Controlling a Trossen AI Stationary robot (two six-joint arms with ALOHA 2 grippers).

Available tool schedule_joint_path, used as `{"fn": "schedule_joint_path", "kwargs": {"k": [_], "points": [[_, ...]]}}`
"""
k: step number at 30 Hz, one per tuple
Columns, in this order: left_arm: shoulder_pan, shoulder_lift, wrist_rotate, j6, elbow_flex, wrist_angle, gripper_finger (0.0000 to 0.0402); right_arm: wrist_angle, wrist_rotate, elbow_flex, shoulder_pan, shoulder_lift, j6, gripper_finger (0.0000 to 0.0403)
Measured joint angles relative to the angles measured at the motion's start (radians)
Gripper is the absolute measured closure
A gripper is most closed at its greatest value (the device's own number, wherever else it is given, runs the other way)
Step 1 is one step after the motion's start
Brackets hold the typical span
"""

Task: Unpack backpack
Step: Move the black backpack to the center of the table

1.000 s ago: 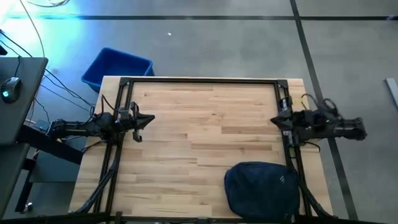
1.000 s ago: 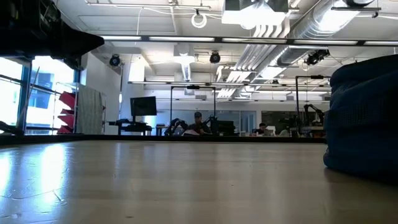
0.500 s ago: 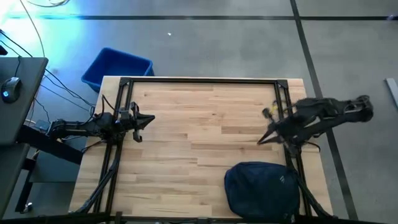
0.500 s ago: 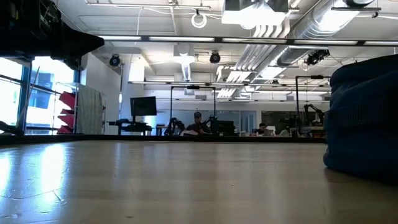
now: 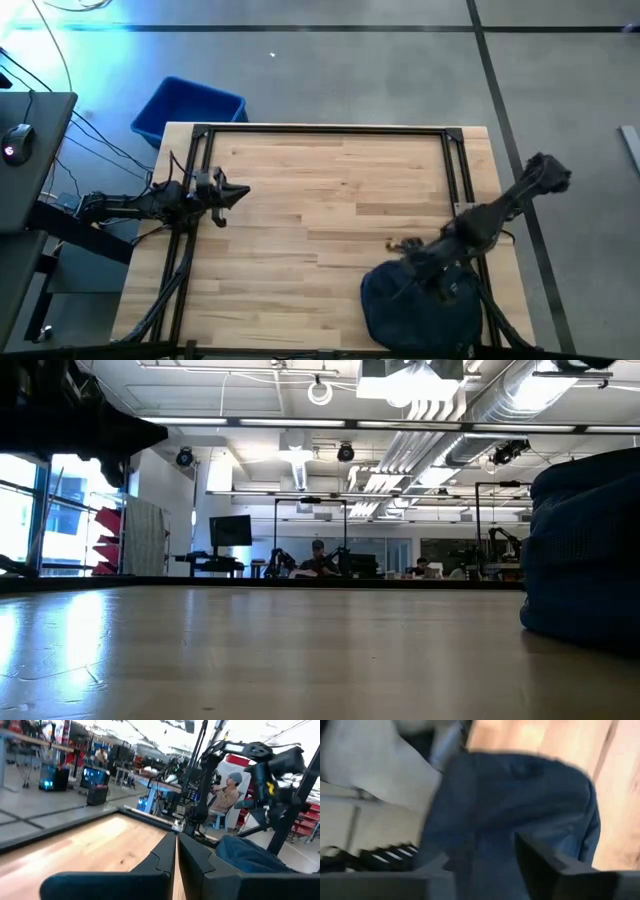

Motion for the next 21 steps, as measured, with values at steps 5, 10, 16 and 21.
{"fn": "schedule_joint_path", "kwargs": {"k": [5, 10, 16, 21], "points": [[0.000, 0.006, 0.006, -0.113, 0.000, -0.063, 0.0402, -0.080, 0.032, 0.000, 0.023, 0.108, 0.109, 0.0175], [-0.003, 0.031, 0.029, -0.202, 0.000, -0.066, 0.0402, -0.080, 0.040, 0.000, 0.039, 0.159, 0.223, 0.0144], [-0.030, 0.071, 0.031, -0.238, 0.000, -0.065, 0.0402, 0.214, 0.039, 0.000, 0.167, 0.202, 0.207, 0.0148], [-0.049, 0.095, 0.021, -0.262, 0.000, -0.064, 0.0402, 0.385, 0.128, 0.023, 0.280, 0.313, 0.211, 0.0173]]}}
